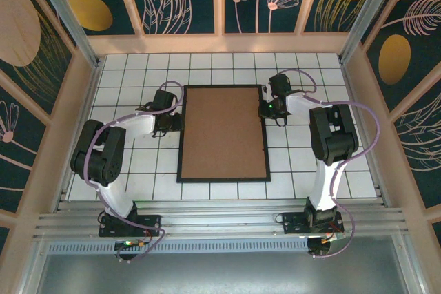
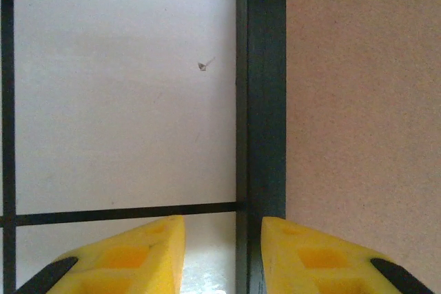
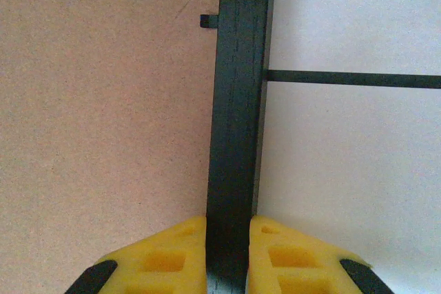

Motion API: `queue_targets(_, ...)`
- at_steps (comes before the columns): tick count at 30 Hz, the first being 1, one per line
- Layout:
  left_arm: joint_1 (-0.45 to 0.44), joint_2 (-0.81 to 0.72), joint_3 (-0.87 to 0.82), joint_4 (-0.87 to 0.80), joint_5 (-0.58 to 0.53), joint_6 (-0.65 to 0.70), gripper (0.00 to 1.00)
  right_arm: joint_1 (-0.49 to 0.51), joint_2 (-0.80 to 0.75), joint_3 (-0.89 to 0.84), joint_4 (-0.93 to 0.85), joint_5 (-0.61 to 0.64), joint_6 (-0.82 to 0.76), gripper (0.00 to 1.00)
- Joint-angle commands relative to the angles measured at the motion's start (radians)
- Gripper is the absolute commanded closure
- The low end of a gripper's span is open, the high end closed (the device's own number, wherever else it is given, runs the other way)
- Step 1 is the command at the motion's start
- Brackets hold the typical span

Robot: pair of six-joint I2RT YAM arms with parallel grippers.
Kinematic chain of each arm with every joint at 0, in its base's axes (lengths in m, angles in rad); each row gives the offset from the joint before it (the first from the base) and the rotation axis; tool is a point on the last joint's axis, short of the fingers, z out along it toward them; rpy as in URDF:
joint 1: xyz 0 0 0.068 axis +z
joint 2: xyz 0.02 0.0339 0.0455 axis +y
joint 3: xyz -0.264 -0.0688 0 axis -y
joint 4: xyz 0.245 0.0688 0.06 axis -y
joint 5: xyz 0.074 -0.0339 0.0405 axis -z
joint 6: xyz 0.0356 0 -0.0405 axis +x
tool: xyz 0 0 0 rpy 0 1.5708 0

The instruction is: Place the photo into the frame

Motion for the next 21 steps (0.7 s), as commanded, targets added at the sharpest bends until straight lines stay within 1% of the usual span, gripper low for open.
queue_targets(1, -0.005, -0.015, -0.012, 0.02, 0.044, -0.017, 0.64, 0.019, 0.034, -0.003, -0.034, 0.017, -0.032, 0.83)
queue_targets(12, -0.017, 0.012, -0.045, 0.044, 0.062, -0.017, 0.63, 0.022, 0.033, -0.003, -0.031, 0.008, -0.03, 0.83)
queue_targets(18, -0.025, 0.024, -0.049, 0.044, 0.045, -0.011, 0.63, 0.026, 0.032, -0.006, -0.031, 0.008, -0.028, 0.83)
queue_targets(21, -0.039, 0.036, -0.035, 0.036, 0.032, -0.001, 0.62, 0.028, 0.031, -0.007, -0.028, 0.008, -0.028, 0.83)
